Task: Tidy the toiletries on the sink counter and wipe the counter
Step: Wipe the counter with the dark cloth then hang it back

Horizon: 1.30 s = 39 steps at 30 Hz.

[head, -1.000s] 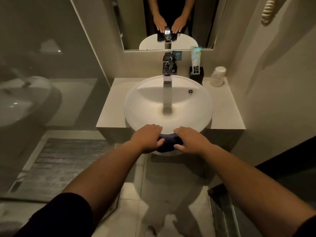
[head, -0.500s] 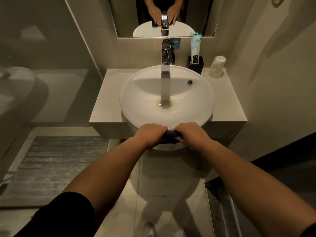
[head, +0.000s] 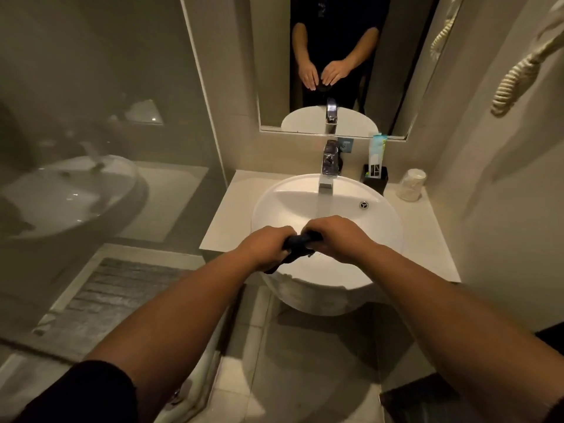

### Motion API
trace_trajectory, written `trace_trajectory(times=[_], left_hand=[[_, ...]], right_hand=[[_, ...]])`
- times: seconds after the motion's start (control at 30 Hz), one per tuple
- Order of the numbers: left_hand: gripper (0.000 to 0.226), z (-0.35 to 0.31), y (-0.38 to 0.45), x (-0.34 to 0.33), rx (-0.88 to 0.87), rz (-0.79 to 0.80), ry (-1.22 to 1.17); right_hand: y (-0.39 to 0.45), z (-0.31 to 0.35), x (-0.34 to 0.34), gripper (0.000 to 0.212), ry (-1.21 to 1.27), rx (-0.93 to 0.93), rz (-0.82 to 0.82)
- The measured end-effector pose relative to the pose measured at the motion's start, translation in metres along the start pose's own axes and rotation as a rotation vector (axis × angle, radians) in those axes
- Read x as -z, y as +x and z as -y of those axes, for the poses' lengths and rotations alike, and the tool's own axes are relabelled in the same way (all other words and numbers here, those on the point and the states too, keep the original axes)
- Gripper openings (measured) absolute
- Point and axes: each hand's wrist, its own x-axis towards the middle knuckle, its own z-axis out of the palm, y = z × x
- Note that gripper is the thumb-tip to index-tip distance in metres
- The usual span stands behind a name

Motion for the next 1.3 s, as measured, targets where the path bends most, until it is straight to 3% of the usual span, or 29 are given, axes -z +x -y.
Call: trace_trajectory(times=[0.1,0.33,0.5,0.63,0.8,1.03,1.2,1.3], left_hand=[[0.011,0.017,0.002,0.009,0.046,0.005,-0.009],[0.012,0.112,0.039,0.03,0.241,-0.088,-0.074],[0.037,0.2,0.098,0.032,0.32,-0.162,-0.186],[0.028,0.255,0.151,0.045,0.324,-0.165,-0.248],[0.027,0.309,0.228,0.063,0.321,-0.232,-0.157],[0.041,0.345,0.326,0.066,0.219,-0.493,0.02],[0.042,0.368,0.338,-0.001,0.112,-0.154,0.147],[0.047,0.381,0.339,-0.011,-0.025,-0.149,0.102]], right_hand=[[0.028,0.006,-0.001,0.019,-0.002,0.038,0.025],[0.113,-0.014,-0.031,0.059,0.096,-0.074,-0.07],[0.185,-0.053,-0.079,0.061,0.073,-0.302,-0.126],[0.234,-0.079,-0.105,0.057,-0.048,-0.408,-0.119],[0.27,-0.1,-0.127,0.045,-0.219,-0.372,-0.048],[0.276,-0.122,-0.159,0.068,-0.316,-0.315,-0.09],[0.28,-0.131,-0.175,0.074,-0.35,-0.339,-0.152],[0.28,-0.134,-0.179,0.075,-0.382,-0.33,-0.167]])
